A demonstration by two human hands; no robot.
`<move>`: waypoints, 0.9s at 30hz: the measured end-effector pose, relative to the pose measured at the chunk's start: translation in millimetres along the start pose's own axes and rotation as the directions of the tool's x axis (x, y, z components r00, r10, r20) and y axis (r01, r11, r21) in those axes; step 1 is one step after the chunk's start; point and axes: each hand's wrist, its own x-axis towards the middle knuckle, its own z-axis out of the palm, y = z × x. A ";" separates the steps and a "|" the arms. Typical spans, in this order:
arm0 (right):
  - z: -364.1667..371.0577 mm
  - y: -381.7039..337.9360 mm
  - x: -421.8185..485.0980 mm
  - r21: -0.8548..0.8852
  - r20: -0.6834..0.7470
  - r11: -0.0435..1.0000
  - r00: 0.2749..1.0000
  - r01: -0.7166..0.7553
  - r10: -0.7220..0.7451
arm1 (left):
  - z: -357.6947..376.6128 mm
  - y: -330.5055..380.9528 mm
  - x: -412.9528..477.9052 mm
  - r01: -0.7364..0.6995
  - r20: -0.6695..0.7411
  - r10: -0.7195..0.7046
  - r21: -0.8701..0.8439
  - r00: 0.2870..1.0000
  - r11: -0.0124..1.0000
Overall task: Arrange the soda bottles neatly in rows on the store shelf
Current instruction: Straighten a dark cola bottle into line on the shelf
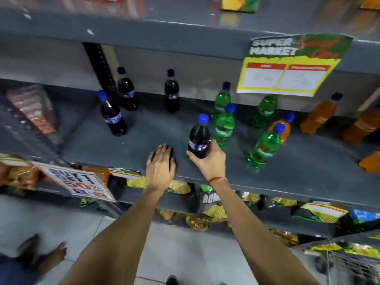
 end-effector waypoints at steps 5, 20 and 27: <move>60.1 -33.8 28.4 -0.072 0.116 0.997 0.993 -0.015 0.023 | -14.4 -43.2 12.0 0.015 0.041 -0.015 0.010 0.999 1.000; 105.9 -27.4 44.3 0.185 0.275 0.972 0.957 -0.147 0.092 | -10.6 -64.2 14.7 -0.060 0.033 0.060 -0.007 0.998 0.998; 119.3 -31.4 41.8 0.074 0.094 0.991 0.990 -0.111 0.104 | -12.8 -64.1 13.8 -0.064 0.036 0.064 -0.002 0.997 0.998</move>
